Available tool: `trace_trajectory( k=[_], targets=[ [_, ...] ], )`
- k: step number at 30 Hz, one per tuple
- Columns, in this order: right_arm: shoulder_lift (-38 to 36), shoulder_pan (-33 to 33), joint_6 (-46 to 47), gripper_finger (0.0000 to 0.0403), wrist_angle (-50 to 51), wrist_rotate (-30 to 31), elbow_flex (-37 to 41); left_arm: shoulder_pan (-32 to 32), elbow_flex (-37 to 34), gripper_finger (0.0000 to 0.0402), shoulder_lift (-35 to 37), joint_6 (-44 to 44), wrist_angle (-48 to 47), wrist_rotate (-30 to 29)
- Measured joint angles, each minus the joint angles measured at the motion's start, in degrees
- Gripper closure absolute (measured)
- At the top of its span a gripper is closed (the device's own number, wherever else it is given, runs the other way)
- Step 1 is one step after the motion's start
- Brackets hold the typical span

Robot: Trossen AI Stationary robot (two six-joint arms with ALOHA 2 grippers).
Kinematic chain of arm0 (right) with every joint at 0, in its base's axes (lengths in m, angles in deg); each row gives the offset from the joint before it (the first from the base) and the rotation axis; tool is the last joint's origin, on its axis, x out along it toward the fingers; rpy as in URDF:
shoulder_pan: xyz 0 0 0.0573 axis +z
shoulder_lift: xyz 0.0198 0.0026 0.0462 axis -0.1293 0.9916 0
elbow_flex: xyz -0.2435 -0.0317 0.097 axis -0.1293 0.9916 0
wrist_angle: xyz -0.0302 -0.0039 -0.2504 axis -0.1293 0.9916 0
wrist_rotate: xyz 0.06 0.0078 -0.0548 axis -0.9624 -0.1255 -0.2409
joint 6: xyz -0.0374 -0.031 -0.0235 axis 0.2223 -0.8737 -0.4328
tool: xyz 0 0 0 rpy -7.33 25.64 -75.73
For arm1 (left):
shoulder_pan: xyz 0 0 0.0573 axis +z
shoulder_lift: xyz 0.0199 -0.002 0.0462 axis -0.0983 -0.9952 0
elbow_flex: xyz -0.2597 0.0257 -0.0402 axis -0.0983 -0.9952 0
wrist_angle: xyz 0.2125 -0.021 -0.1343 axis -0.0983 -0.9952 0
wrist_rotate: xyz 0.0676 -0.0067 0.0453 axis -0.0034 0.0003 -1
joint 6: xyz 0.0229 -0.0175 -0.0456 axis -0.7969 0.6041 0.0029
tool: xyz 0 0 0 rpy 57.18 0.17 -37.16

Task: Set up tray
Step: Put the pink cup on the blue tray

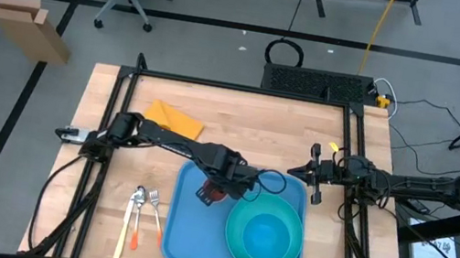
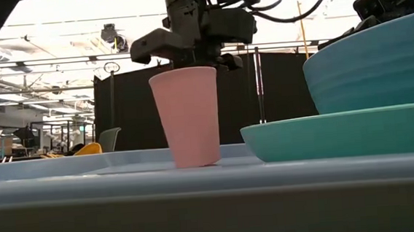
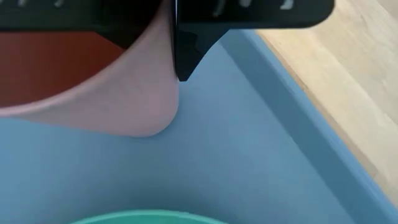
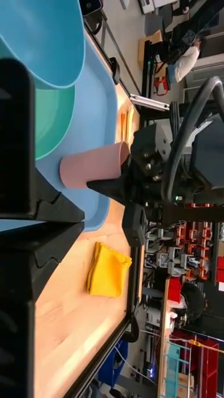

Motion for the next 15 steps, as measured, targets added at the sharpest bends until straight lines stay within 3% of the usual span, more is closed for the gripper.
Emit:
trace_trajectory(
  k=[9, 15],
  targets=[
    [0.0, 0.0, -0.2, 0.0403, -0.3, 0.0, 0.0, -0.1, 9.8, 0.0400, -5.5, -0.1, -5.5, -1.0],
    [0.0, 0.0, 0.0, 0.0403, 0.3, 0.0, 0.0, 0.4, 10.8, 0.0400, -6.8, 0.5, -7.1, -0.6]
  ],
)
